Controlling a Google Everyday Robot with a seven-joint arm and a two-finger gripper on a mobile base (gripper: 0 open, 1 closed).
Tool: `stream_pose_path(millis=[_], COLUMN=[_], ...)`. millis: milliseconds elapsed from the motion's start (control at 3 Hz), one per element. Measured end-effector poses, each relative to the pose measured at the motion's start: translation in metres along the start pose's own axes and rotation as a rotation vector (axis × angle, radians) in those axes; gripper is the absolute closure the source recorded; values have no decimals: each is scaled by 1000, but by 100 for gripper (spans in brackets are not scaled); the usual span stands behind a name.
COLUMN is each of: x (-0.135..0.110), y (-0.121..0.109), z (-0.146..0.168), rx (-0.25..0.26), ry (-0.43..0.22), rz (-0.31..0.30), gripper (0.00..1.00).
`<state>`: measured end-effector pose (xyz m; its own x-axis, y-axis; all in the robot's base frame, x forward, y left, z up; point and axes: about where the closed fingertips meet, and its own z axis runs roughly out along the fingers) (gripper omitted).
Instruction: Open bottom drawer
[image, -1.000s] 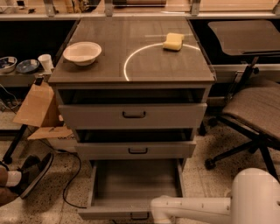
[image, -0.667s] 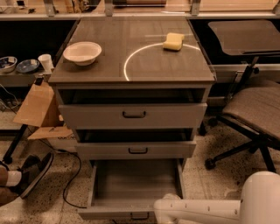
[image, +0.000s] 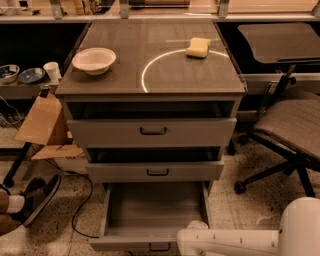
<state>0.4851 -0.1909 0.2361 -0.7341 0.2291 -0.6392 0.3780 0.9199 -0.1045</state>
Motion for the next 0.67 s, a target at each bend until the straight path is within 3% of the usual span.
stream_pose_path(millis=[667], x=[0], y=[0], z=[0], rx=[0], ry=[0], rz=[0], gripper=[26])
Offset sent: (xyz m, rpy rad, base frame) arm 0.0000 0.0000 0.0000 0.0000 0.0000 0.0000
